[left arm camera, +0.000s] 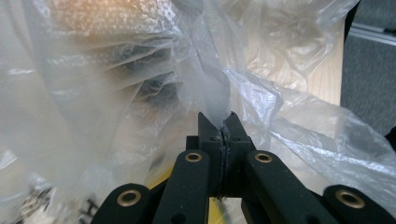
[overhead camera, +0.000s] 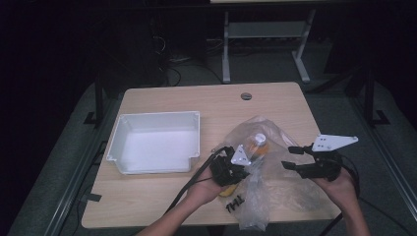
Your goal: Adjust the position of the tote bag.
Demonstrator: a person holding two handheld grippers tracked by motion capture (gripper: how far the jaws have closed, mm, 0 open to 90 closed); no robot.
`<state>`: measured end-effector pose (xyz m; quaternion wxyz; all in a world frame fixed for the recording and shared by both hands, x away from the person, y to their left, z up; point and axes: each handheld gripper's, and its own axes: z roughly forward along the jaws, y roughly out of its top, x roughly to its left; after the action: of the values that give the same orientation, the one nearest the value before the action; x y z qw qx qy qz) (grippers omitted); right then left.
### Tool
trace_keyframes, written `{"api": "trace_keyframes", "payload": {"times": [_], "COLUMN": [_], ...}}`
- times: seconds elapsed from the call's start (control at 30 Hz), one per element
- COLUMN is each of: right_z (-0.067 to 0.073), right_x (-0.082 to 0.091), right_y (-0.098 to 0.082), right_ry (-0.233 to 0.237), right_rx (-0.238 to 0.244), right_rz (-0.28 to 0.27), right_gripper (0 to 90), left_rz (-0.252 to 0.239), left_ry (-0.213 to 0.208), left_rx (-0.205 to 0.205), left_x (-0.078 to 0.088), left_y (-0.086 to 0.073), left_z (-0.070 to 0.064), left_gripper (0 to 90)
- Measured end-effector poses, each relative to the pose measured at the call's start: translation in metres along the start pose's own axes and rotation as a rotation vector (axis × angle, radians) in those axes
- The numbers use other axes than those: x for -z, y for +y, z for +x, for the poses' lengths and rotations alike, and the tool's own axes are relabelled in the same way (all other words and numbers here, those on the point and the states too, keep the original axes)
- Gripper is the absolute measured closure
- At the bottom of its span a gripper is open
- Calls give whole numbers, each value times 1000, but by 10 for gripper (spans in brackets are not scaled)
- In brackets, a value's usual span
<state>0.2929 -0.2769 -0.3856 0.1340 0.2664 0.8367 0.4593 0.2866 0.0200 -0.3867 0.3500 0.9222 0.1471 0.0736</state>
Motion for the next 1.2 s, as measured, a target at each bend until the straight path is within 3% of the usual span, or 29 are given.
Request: {"api": "trace_keyframes", "payload": {"times": [0.27, 0.3, 0.37, 0.4, 0.43, 0.47, 0.53, 0.57, 0.6, 0.93, 1.2], "right_z": [-8, -8, -7, -8, -8, -9, -9, -9, -9, -16, -25], "right_x": [-17, -23, -25, -28, -28, -29, -29, -27, -27, -12, -4], "right_y": [3, 4, 4, 5, 5, 6, 6, 9, 10, 35, 68], "right_ry": [18, 24, 21, 24, 24, 27, 27, 34, 37, 70, 42], "right_rx": [18, 36, 44, 50, 50, 51, 51, 64, 67, 103, 163], "right_rz": [53, 87, 98, 119, 119, 131, 132, 128, 126, 108, 113], "right_gripper": [414, 488, 530, 638, 638, 730, 755, 840, 862, 896, 897], "left_rz": [28, 29, 29, 33, 33, 38, 39, 42, 38, 5, -5], "left_ry": [34, 40, 42, 49, 49, 57, 59, 57, 56, 67, 81], "left_rx": [-7, -2, 1, 5, 5, -4, 2, -1, 1, 35, 30], "left_x": [17, 20, 22, 24, 24, 27, 28, 30, 32, 41, 47], "left_y": [-4, -5, -6, -7, -7, -8, -9, -9, -10, -7, 3], "left_z": [11, 15, 16, 19, 19, 21, 22, 25, 27, 41, 50], "left_gripper": [896, 896, 896, 896, 896, 896, 896, 897, 897, 899, 899]}}
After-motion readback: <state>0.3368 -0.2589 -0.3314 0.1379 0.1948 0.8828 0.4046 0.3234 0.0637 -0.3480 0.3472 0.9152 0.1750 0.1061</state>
